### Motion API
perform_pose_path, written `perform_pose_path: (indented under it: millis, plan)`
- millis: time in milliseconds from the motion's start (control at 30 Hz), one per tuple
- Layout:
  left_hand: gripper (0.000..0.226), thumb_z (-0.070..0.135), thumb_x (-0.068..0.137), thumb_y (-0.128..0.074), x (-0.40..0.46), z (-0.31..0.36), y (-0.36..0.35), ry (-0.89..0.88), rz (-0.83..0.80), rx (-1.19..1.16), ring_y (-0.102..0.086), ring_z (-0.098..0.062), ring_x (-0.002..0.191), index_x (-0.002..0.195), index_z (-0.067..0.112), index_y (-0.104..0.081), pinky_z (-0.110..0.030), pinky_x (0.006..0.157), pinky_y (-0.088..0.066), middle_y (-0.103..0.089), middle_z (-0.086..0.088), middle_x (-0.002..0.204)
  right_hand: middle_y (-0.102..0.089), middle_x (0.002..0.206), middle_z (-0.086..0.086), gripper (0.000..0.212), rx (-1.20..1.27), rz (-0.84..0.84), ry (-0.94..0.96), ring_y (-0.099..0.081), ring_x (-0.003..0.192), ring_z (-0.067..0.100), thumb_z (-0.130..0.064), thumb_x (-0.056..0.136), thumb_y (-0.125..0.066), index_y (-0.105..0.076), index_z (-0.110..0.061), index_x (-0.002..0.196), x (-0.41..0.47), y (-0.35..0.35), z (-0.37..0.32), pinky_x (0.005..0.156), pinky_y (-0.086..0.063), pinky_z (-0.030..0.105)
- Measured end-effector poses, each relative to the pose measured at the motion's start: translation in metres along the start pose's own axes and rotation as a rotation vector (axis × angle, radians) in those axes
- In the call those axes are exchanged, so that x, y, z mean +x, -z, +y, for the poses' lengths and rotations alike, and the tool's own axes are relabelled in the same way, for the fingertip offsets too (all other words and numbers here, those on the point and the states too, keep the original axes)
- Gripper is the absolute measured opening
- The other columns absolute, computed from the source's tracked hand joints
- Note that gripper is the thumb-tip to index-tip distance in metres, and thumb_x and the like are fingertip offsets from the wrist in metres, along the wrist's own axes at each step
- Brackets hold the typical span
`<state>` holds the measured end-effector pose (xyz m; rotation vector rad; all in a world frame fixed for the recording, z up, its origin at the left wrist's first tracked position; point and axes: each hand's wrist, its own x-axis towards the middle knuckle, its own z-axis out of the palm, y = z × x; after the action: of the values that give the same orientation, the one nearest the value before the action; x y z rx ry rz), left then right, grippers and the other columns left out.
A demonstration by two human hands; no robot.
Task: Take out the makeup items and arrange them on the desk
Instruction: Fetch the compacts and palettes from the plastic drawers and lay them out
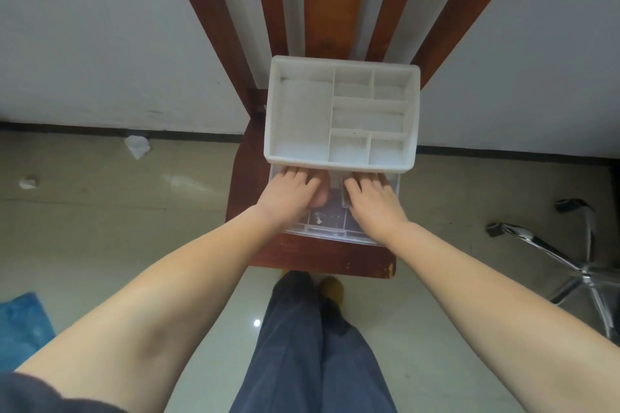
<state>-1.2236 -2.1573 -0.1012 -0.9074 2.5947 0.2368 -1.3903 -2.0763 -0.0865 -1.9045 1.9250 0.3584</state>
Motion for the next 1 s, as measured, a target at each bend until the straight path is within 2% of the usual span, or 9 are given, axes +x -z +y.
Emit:
perform_pose_path:
  millis: [133,233,300,400,500,700,767,833,1000]
  plan:
    - [0.083,0.044,0.081,-0.061,-0.014,-0.012,0.012,-0.066,-0.031,-0.137,-0.045,-0.029,0.119,0.147,0.016,-0.02,-0.039,0.09,-0.046,-0.042,-0.012,0.135,-0.046,0.124,0.014,0.049,0.104,-0.029,0.029,-0.047,0.113,0.033,-0.031,0.091,-0.052,-0.034,-0.013,0.133,-0.01,0.01,0.005,0.093,-0.039,0.038]
    - [0.083,0.045,0.078,-0.063,-0.036,-0.015,0.033,-0.051,0.024,-0.326,-0.044,-0.026,0.118,0.147,0.019,-0.023,-0.037,0.088,-0.047,-0.043,-0.009,0.132,-0.047,0.13,0.006,0.06,0.506,-0.019,-0.012,-0.051,0.114,0.021,-0.041,0.085,-0.058,-0.035,-0.019,0.136,-0.032,0.035,0.007,0.094,-0.045,0.032]
    - [0.082,0.045,0.077,-0.064,-0.059,-0.014,0.047,-0.018,0.031,-0.535,-0.045,-0.023,0.118,0.146,0.024,-0.025,-0.035,0.093,-0.046,-0.044,-0.006,0.132,-0.052,0.127,0.0,0.061,0.746,-0.127,-0.024,-0.054,0.108,0.011,-0.043,0.086,-0.059,-0.034,-0.023,0.139,-0.054,0.05,0.007,0.091,-0.044,0.026]
    - [0.075,0.044,0.078,-0.064,-0.092,-0.008,0.054,0.014,-0.291,-0.8,-0.051,-0.015,0.116,0.143,0.026,-0.032,-0.027,0.098,-0.043,-0.049,0.001,0.134,-0.063,0.095,-0.01,0.063,0.927,-0.5,-0.045,-0.06,0.075,0.005,-0.044,0.088,-0.058,-0.035,-0.021,0.142,-0.087,0.054,0.002,0.075,-0.047,0.019]
    - [0.078,0.044,0.079,-0.063,-0.1,0.001,0.035,0.021,-0.602,-0.707,-0.048,-0.016,0.123,0.145,0.019,-0.029,-0.025,0.102,-0.038,-0.045,0.0,0.142,-0.064,0.1,-0.009,0.079,0.792,-0.682,-0.077,-0.06,0.078,0.006,-0.043,0.088,-0.057,-0.017,-0.016,0.15,-0.096,0.031,-0.003,0.076,-0.045,0.019]
    - [0.095,0.042,0.077,-0.065,-0.085,0.008,0.02,0.087,-0.587,-0.776,-0.059,-0.02,0.098,0.149,0.027,-0.003,-0.027,0.086,-0.046,-0.057,-0.006,0.119,-0.065,0.103,0.001,0.095,0.79,-0.593,-0.121,-0.062,0.085,0.012,-0.039,0.086,-0.058,0.009,-0.019,0.15,-0.08,0.017,-0.006,0.08,-0.048,0.023]
    - [0.099,0.042,0.076,-0.064,-0.077,0.007,0.025,0.094,-0.551,-0.787,-0.06,-0.021,0.098,0.149,0.03,0.003,-0.03,0.087,-0.048,-0.056,-0.007,0.12,-0.065,0.1,0.0,0.093,0.79,-0.524,-0.137,-0.063,0.084,0.013,-0.038,0.086,-0.058,0.007,-0.022,0.15,-0.072,0.024,-0.002,0.073,-0.047,0.023]
    - [0.105,0.044,0.074,-0.065,-0.064,0.002,0.03,0.107,-0.535,-0.795,-0.061,-0.021,0.093,0.148,0.032,0.007,-0.031,0.085,-0.049,-0.054,-0.009,0.119,-0.064,0.102,0.002,0.09,0.749,-0.468,-0.135,-0.062,0.09,0.014,-0.038,0.086,-0.058,0.002,-0.023,0.151,-0.059,0.033,0.005,0.081,-0.048,0.027]
    - [0.112,0.05,0.069,-0.065,-0.029,-0.015,0.043,0.15,-0.484,-0.734,-0.045,-0.029,0.125,0.148,0.032,0.012,-0.039,0.105,-0.04,-0.033,-0.015,0.145,-0.06,0.112,0.006,0.089,0.653,-0.372,-0.153,-0.058,0.102,0.022,-0.042,0.083,-0.059,-0.007,-0.018,0.15,-0.021,0.046,0.021,0.094,-0.045,0.033]
